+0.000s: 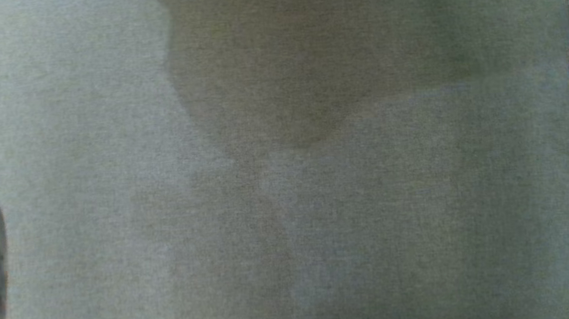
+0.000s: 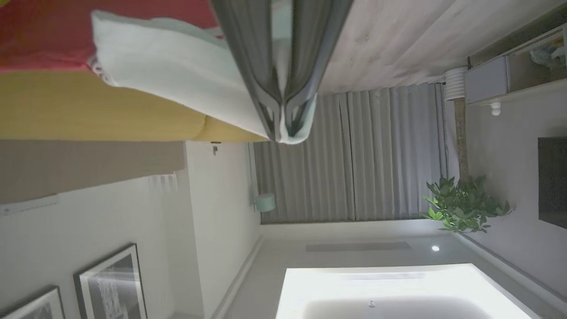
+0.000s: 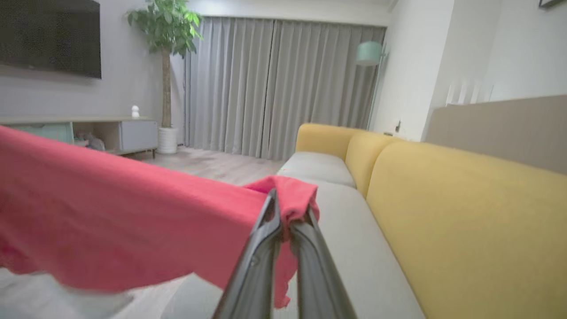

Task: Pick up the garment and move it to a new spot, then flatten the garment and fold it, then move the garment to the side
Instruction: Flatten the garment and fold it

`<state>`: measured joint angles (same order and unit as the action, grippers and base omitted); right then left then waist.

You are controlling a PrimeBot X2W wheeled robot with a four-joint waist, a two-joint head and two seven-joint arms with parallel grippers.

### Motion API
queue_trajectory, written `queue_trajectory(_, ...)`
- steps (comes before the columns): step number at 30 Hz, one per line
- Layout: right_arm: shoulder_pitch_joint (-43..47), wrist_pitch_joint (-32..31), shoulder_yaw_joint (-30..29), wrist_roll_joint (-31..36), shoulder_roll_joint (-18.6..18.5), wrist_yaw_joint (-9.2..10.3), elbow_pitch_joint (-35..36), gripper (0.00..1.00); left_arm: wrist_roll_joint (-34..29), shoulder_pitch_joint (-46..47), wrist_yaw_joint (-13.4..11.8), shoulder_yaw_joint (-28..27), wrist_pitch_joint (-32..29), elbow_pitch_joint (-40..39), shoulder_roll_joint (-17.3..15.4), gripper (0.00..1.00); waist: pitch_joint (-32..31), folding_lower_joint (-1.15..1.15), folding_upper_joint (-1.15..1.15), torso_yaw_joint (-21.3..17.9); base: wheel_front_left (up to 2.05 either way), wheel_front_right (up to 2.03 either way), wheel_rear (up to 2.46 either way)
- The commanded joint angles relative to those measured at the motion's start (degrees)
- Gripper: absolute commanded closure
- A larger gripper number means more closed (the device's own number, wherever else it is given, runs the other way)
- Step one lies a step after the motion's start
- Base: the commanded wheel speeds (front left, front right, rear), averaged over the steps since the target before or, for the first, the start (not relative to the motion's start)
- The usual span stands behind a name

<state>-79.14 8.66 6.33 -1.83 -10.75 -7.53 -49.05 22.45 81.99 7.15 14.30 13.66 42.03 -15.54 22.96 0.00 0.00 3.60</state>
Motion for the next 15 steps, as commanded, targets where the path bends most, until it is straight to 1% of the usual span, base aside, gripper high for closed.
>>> queue_trajectory(1,1.11,1.01,0.14,0.22,1.01,0.04,-0.40,1.00,-0.17,-0.40,0.27,1.05,0.50,-0.88,-2.05,1.00,-0.59,0.00,0.00,0.59,0.00,0.00,0.00)
queue_trajectory(4,5.55,2.58,1.63,-0.21,0.40,0.04,-4.86,1.00,1.30,-6.11,0.31,6.02,1.11,-1.37,-1.87,1.00,-1.33,0.00,0.00,1.21,0.00,0.00,0.00)
queue_trajectory(6,8.81,3.24,1.99,-1.38,-0.17,0.04,-7.35,1.00,2.39,-10.95,0.32,9.96,1.25,-2.63,-2.57,1.00,-2.01,0.00,0.00,1.46,0.00,0.00,0.00)
queue_trajectory(7,10.48,3.28,2.35,-1.98,-0.51,0.04,-8.66,1.00,2.93,-13.55,0.32,11.82,1.28,-3.58,-3.12,1.00,-2.38,0.00,0.00,1.55,0.00,0.00,0.00)
queue_trajectory(8,14.05,2.89,3.73,-3.19,-0.94,0.04,-11.01,1.00,3.81,-19.09,0.32,14.78,1.30,-5.35,-4.55,1.00,-3.32,0.00,0.00,1.65,0.00,0.00,0.00)
queue_trajectory(9,15.78,2.53,4.80,-3.66,-1.28,0.04,-11.96,1.00,4.01,-21.85,0.33,16.24,1.31,-6.08,-5.33,1.00,-3.90,0.00,0.00,1.66,0.00,0.00,0.00)
queue_trajectory(13,21.94,0.66,8.75,-6.89,-2.54,0.04,-14.22,1.00,6.87,-32.53,0.33,20.34,1.00,-6.90,-8.02,1.00,-7.10,0.00,0.00,1.14,0.00,0.00,0.00)
queue_trajectory(15,24.70,-0.83,11.28,-8.98,-3.32,0.04,-14.38,1.00,9.37,-36.94,0.33,22.37,-0.78,-7.67,-9.54,1.00,-9.02,0.00,0.00,0.83,0.00,0.00,0.00)
